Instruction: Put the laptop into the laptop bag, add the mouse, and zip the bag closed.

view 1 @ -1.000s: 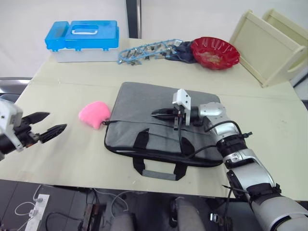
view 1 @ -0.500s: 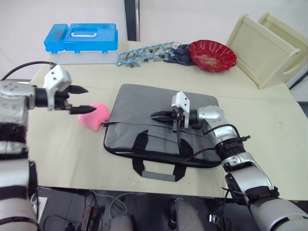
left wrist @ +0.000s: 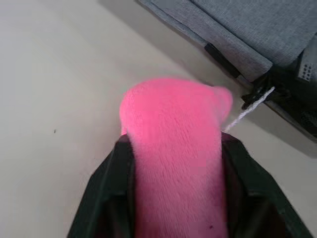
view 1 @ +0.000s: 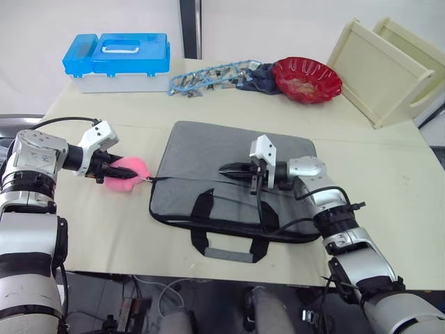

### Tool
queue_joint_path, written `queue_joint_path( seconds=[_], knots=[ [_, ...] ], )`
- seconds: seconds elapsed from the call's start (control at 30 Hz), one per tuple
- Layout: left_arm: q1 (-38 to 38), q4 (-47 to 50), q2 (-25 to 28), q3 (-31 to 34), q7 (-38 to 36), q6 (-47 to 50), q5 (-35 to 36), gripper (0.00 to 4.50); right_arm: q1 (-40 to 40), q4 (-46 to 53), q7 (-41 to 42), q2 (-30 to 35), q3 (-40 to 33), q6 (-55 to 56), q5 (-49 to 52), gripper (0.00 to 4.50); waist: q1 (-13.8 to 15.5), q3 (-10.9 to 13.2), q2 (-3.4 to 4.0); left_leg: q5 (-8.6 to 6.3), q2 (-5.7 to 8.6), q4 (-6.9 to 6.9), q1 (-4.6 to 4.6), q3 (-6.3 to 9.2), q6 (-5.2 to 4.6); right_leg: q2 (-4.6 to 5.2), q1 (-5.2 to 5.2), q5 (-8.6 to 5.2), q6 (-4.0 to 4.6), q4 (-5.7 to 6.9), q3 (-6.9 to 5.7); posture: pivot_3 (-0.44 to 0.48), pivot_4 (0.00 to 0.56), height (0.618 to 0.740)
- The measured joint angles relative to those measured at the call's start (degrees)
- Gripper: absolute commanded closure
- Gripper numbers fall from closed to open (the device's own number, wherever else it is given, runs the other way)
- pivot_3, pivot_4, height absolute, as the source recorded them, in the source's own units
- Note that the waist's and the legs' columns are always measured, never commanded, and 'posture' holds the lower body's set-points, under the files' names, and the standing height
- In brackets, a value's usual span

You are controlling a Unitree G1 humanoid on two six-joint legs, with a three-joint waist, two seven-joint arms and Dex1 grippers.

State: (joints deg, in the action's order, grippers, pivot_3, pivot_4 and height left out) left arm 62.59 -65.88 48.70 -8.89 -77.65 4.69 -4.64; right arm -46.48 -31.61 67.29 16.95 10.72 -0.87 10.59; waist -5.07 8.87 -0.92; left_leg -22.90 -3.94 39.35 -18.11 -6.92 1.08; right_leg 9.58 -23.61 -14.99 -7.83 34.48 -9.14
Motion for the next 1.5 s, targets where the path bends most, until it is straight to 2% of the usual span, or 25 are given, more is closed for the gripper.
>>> queue_joint_path(
  seconds=[0.1, 0.17, 0.27, 0.4, 0.47, 0.5, 0.57, 0.73, 0.93, 1.13, 1.17, 1.23, 1.27, 1.33, 1.47, 1.5],
  knots=[
    [-1.7, 2.1, 2.0, 1.3, -2.1, 1.4, 0.6, 4.34, -0.1, -0.1, -0.1, -0.6, 0.0, -0.2, 0.0, 4.5, -0.4, 0.0, 0.03, 0.0, -0.01, -0.03, 0.01, -0.02, 0.0, 0.0, -0.02, 0.0, 0.0, 0.0, 0.0, 0.0, 0.15, 0.74],
    [-4.2, 4.9, 3.3, 2.2, -3.2, 2.8, 1.7, 4.42, -0.4, -0.4, -0.1, -1.0, 0.1, -0.2, 0.0, 4.5, -0.6, 0.0, 0.03, 0.0, -0.01, -0.04, 0.01, 0.0, 0.0, 0.0, -0.03, 0.0, 0.0, 0.01, 0.0, 0.0, 0.15, 0.74],
    [-8.0, 9.2, 5.0, 3.5, -5.0, 5.0, 3.1, 4.42, -0.5, -0.6, -0.1, -1.3, 0.2, -0.2, 0.0, 4.5, -1.1, 0.0, 0.05, 0.0, -0.02, -0.05, 0.02, 0.0, 0.0, 0.0, -0.03, 0.0, 0.0, 0.02, 0.0, 0.0, 0.15, 0.74],
    [-21.3, 26.7, 9.8, 7.8, -7.8, 15.1, 9.0, 4.42, -1.3, -2.2, -0.3, -2.2, 0.3, 0.7, -0.2, 4.5, -1.6, 0.1, 0.11, 0.0, -0.04, -0.07, 0.06, 0.01, 0.0, 0.0, -0.06, -0.02, 0.03, 0.08, 0.03, 0.0, 0.15, 0.74],
    [-28.6, 36.0, 11.4, 10.8, -7.2, 20.3, 11.7, 4.42, -1.7, -3.0, -1.1, -3.0, 0.4, 0.9, -0.5, 4.5, -1.9, 0.1, 0.14, 0.0, -0.08, -0.07, 0.08, -0.02, 0.01, 0.0, -0.06, -0.04, 0.06, 0.09, 0.06, 0.0, 0.15, 0.74],
    [-36.0, 44.3, 12.7, 14.2, -6.4, 24.6, 14.3, 4.42, -1.9, -3.9, -2.1, -3.9, 0.4, 1.3, -0.5, 4.5, -2.5, 0.1, 0.18, 0.0, -0.11, -0.08, 0.17, -0.01, 0.01, 0.0, -0.03, -0.07, 0.11, 0.17, 0.1, 0.0, 0.15, 0.74],
    [-43.3, 52.7, 13.0, 18.3, -5.1, 29.6, 17.2, 4.42, -2.2, -4.9, -3.0, -4.6, 0.4, 2.1, -0.8, 4.5, -2.7, 0.2, 0.3, 0.02, -0.14, -0.09, 0.21, 0.01, 0.04, -0.01, -0.02, -0.12, 0.18, 0.26, 0.1, 0.0, 0.15, 0.74],
    [-57.5, 71.7, 12.5, 26.1, 0.0, 40.7, 24.0, 4.42, -2.6, -6.6, -4.4, -5.5, 0.3, 3.1, -1.7, 4.5, -2.6, 0.2, 0.28, 0.11, -0.22, -0.08, 0.32, -0.02, 0.22, -0.04, 0.08, -0.24, 0.35, 0.27, 0.16, 0.0, 0.15, 0.74],
    [-67.8, 86.5, 10.3, 30.4, 5.1, 49.3, 30.8, 4.42, -2.7, -7.1, -4.4, -6.1, 0.3, 3.5, -1.7, 4.5, -2.7, 0.1, 0.25, 0.07, -0.35, -0.13, 0.46, -0.08, 0.31, -0.19, 0.1, -0.33, 0.51, 0.31, 0.23, 0.0, 0.15, 0.74],
    [-70.2, 90.2, 8.7, 31.4, 8.9, 50.7, 33.0, 4.42, -2.7, -7.2, -4.4, -6.3, 0.3, 3.5, -1.7, 4.5, -2.6, 0.2, 0.29, -0.01, -0.49, -0.15, 0.54, -0.15, 0.47, -0.32, 0.1, -0.39, 0.62, 0.33, 0.24, 0.0, 0.15, 0.74],
    [-70.7, 90.1, 8.6, 31.4, 9.4, 49.5, 33.0, 3.77, -2.7, -7.2, -4.4, -6.4, 0.3, 3.5, -1.7, 4.5, -2.6, 0.1, 0.27, -0.03, -0.56, -0.15, 0.55, -0.15, 0.51, -0.38, 0.1, -0.41, 0.66, 0.33, 0.23, 0.0, 0.15, 0.74],
    [-70.8, 89.8, 8.6, 31.4, 9.4, 48.5, 33.0, 3.38, -2.7, -7.2, -4.4, -6.4, 0.3, 3.5, -1.7, 4.5, -2.6, 0.2, 0.28, -0.04, -0.59, -0.15, 0.57, -0.16, 0.53, -0.41, 0.1, -0.43, 0.7, 0.33, 0.24, 0.0, 0.15, 0.74],
    [-71.0, 89.5, 8.8, 31.8, 9.3, 48.1, 33.5, 2.73, -2.7, -7.2, -4.4, -6.4, 0.3, 3.5, -1.7, 4.5, -2.5, 0.2, 0.28, -0.05, -0.64, -0.15, 0.57, -0.18, 0.56, -0.46, 0.09, -0.45, 0.73, 0.33, 0.24, 0.0, 0.15, 0.74],
    [-71.6, 89.4, 9.3, 32.5, 8.9, 47.7, 34.0, 2.08, -2.7, -7.2, -4.4, -6.5, 0.3, 3.5, -1.7, 4.5, -2.5, 0.2, 0.28, -0.07, -0.71, -0.15, 0.59, -0.18, 0.61, -0.54, 0.1, -0.46, 0.76, 0.33, 0.24, 0.0, 0.15, 0.74],
    [-73.6, 87.4, 13.1, 35.5, 5.5, 47.0, 35.0, 0.15, -2.7, -7.3, -4.4, -6.5, 0.3, 3.5, -1.8, 4.5, -2.0, 0.2, 0.3, -0.07, -0.9, -0.15, 0.64, -0.23, 0.74, -0.77, 0.07, -0.55, 0.91, 0.34, 0.31, 0.0, 0.15, 0.74],
    [-74.6, 87.5, 14.4, 36.2, 4.2, 47.1, 35.6, 0.06, -2.7, -7.3, -4.4, -6.5, 0.3, 3.5, -1.8, 4.5, -2.0, 0.2, 0.28, -0.09, -0.97, -0.15, 0.65, -0.25, 0.78, -0.84, 0.05, -0.56, 0.94, 0.33, 0.33, 0.0, 0.15, 0.74]
  ],
)
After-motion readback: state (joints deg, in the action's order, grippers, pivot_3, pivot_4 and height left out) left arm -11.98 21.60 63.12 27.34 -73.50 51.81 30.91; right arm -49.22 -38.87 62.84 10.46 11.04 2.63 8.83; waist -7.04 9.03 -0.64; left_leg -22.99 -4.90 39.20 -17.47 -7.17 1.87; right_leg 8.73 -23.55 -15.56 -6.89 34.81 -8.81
